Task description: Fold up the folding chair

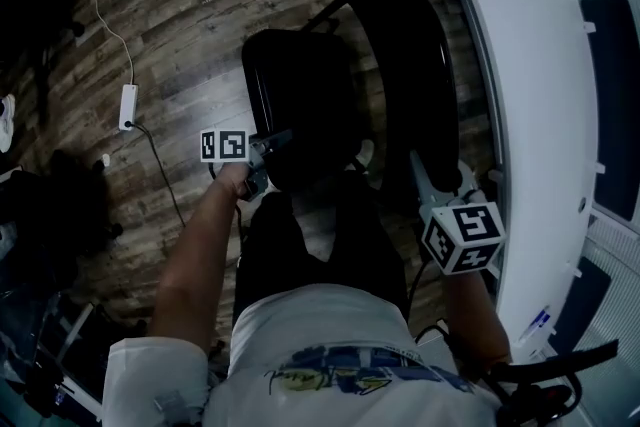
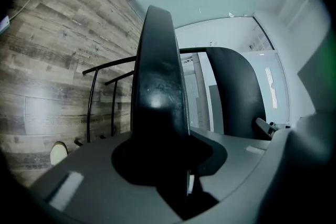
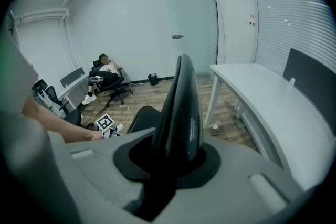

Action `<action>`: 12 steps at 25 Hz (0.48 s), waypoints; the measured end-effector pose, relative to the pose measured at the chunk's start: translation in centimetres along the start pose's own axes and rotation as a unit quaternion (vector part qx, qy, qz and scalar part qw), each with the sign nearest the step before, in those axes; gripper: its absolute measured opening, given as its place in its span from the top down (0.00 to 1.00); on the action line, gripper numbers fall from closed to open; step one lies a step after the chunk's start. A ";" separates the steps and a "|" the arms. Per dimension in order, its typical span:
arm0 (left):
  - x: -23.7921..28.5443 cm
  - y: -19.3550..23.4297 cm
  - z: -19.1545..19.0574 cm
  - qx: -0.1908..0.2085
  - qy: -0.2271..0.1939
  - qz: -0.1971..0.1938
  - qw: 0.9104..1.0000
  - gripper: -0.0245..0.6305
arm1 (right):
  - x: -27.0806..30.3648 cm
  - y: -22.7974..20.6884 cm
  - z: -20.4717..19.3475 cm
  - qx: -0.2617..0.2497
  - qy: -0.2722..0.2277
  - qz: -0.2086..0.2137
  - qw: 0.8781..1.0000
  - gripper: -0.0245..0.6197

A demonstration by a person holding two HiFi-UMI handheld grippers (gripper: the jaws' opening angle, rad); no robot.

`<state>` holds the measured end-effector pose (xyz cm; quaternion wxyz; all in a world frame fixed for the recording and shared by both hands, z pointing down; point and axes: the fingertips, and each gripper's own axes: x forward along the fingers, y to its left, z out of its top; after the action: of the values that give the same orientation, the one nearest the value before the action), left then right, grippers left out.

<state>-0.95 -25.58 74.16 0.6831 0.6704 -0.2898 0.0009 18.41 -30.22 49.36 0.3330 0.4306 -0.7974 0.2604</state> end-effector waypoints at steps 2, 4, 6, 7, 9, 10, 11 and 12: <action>0.5 -0.5 -0.1 0.001 -0.002 0.013 1.000 0.77 | -0.1 -0.4 0.0 0.004 0.000 0.004 1.000 0.85; 1.1 -1.3 -0.1 0.003 -0.003 0.027 1.000 0.77 | -0.4 -1.0 0.0 0.011 -0.001 0.008 1.000 0.85; 2.0 -2.3 0.0 0.005 -0.003 0.040 0.999 0.77 | -0.8 -1.9 0.2 0.014 -0.003 0.010 1.000 0.85; 2.5 -2.8 0.0 0.006 -0.003 0.047 0.999 0.77 | -0.9 -2.3 0.2 0.015 -0.003 0.011 1.000 0.85; 3.5 -3.8 -0.1 0.007 -0.001 0.062 0.998 0.77 | -1.2 -3.1 0.2 0.017 -0.003 0.014 1.000 0.86; 4.0 -4.2 -0.1 0.008 0.000 0.070 0.998 0.77 | -1.3 -3.5 0.3 0.019 -0.004 0.015 1.000 0.86; 4.6 -4.7 -0.1 0.008 0.000 0.078 0.997 0.77 | -1.5 -3.9 0.3 0.021 -0.005 0.017 1.000 0.86; 5.2 -5.3 0.0 0.009 0.001 0.085 0.996 0.77 | -1.6 -4.3 0.4 0.024 -0.005 0.019 1.000 0.86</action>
<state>5.46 -28.09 71.39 0.6746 0.6497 -0.3448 0.0628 22.69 -31.77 48.46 0.3135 0.4249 -0.8007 0.2832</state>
